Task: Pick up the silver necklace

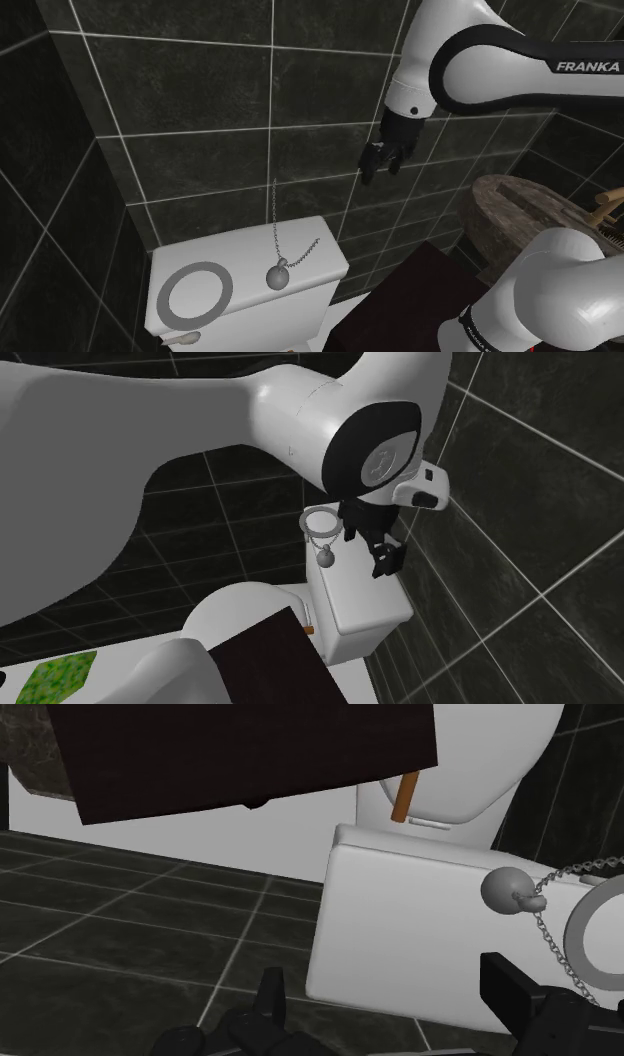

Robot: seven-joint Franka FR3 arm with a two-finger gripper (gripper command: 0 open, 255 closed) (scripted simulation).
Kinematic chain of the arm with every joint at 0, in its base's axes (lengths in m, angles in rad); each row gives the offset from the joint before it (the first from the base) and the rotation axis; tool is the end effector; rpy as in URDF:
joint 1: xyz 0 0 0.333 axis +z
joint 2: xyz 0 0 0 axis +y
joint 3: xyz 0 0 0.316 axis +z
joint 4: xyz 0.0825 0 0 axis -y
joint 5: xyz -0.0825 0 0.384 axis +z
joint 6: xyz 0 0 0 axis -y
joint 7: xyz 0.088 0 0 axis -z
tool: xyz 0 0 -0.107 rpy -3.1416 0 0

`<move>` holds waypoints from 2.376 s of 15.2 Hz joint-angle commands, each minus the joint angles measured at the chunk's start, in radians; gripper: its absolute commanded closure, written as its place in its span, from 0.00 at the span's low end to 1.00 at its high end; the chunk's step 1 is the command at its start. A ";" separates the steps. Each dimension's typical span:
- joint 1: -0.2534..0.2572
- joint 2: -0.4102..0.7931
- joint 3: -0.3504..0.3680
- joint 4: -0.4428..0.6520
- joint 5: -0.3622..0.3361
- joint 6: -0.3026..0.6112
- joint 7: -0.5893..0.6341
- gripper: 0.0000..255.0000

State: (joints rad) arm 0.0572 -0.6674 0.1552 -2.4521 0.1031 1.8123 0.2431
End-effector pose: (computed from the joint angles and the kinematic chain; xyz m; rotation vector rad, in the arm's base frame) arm 0.3436 0.0897 0.5235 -3.1293 0.1348 -0.0334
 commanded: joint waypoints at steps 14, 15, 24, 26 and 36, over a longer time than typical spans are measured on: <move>0.012 0.522 0.297 0.161 -0.020 0.226 0.479 0.00; 0.014 0.565 0.310 0.182 -0.035 0.236 0.515 0.00; 0.055 0.835 0.342 0.304 -0.149 0.306 0.715 0.00; 0.058 0.853 0.339 0.295 -0.160 0.331 0.722 0.00; 0.061 0.877 0.335 0.284 -0.174 0.363 0.730 1.00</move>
State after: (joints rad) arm 0.1189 0.2086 0.4912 -2.1681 -0.0697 2.1743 0.9729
